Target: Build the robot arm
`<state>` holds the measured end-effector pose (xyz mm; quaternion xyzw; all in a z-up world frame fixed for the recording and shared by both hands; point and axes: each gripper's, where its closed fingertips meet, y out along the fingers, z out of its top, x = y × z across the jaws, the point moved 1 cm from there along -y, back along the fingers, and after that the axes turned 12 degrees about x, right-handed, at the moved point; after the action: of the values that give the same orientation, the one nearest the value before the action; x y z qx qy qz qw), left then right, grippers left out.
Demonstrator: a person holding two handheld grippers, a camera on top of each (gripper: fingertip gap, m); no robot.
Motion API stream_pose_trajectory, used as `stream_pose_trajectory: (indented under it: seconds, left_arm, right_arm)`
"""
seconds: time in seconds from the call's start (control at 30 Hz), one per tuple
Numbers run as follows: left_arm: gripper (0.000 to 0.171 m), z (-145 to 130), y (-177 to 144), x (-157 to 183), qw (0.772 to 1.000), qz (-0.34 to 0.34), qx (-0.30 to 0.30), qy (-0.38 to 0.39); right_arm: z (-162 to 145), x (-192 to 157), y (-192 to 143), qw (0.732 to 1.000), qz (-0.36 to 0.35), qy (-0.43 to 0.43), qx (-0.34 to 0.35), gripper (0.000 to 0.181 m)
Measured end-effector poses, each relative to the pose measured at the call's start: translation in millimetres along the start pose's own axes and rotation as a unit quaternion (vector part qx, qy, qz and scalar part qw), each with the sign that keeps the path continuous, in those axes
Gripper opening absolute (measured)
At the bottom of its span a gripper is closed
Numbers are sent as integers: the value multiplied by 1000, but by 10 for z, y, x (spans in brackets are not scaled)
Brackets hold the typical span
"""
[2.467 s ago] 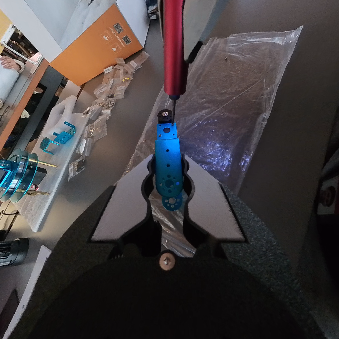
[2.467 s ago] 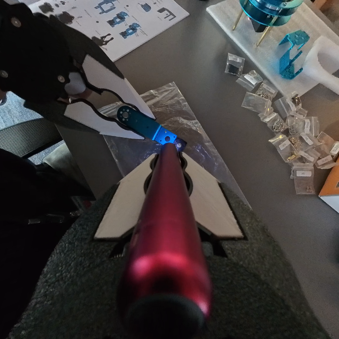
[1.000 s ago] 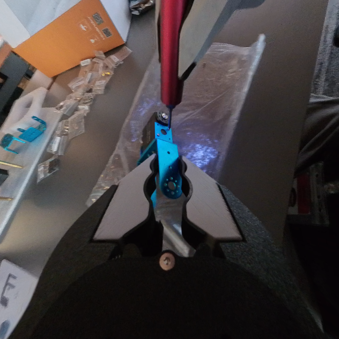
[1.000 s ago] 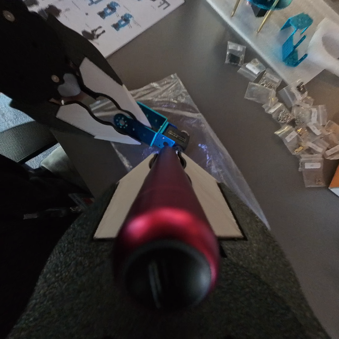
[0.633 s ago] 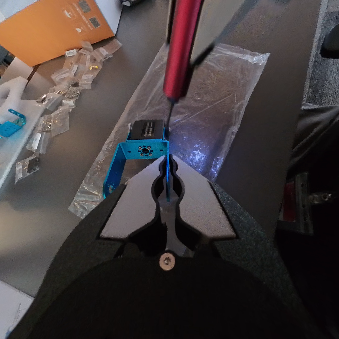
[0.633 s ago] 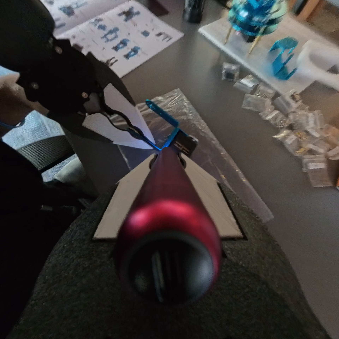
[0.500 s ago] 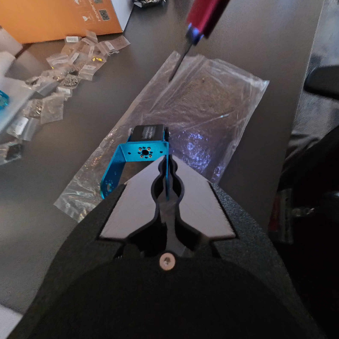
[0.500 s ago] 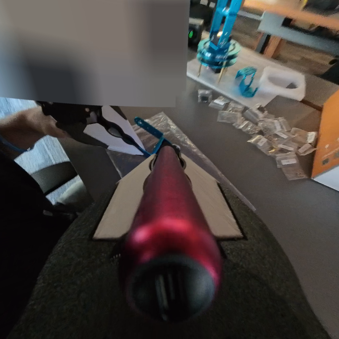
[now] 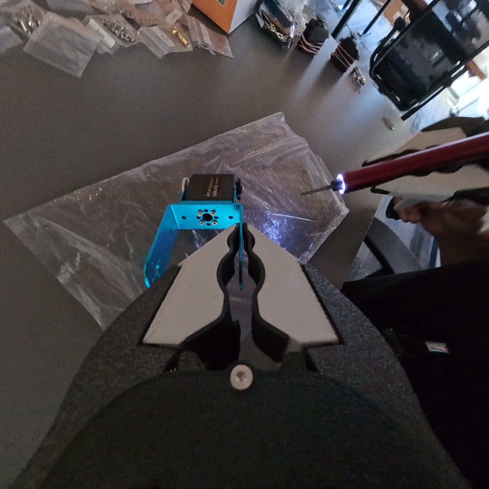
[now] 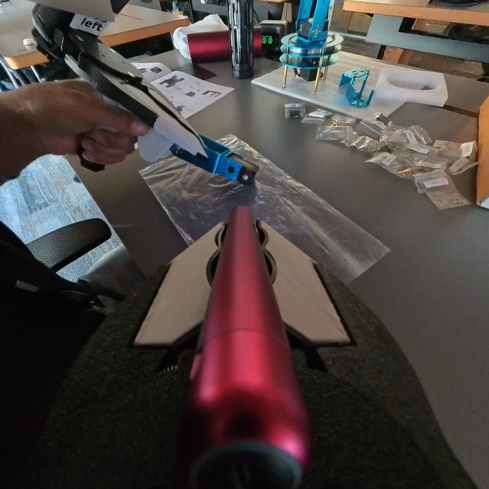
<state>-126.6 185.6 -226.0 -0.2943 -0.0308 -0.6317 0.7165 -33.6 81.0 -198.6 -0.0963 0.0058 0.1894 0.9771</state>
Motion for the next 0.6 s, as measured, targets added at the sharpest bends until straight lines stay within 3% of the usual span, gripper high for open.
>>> stream_pose_trajectory:
  seconds: [0.17, 0.3, 0.47, 0.6]
  left_arm:
    - [1, -33, -36, -4, 999, 3, 4, -51]
    - [0, 68, -68, -11, 986, -20, 40, -159]
    - [0, 306, -182, -3, 921, -117, 90, -362]
    - [0, 267, -166, -58, 891, -135, 79, -427]
  right_arm:
    - [-42, -54, -75, 999, 20, 19, 28, 22]
    - [-14, -63, -116, 998, 13, -24, 48, 23]
    - [-39, -93, -145, 995, 18, -98, 32, 22]
    - [-16, -69, -126, 995, 21, -86, 37, 22]
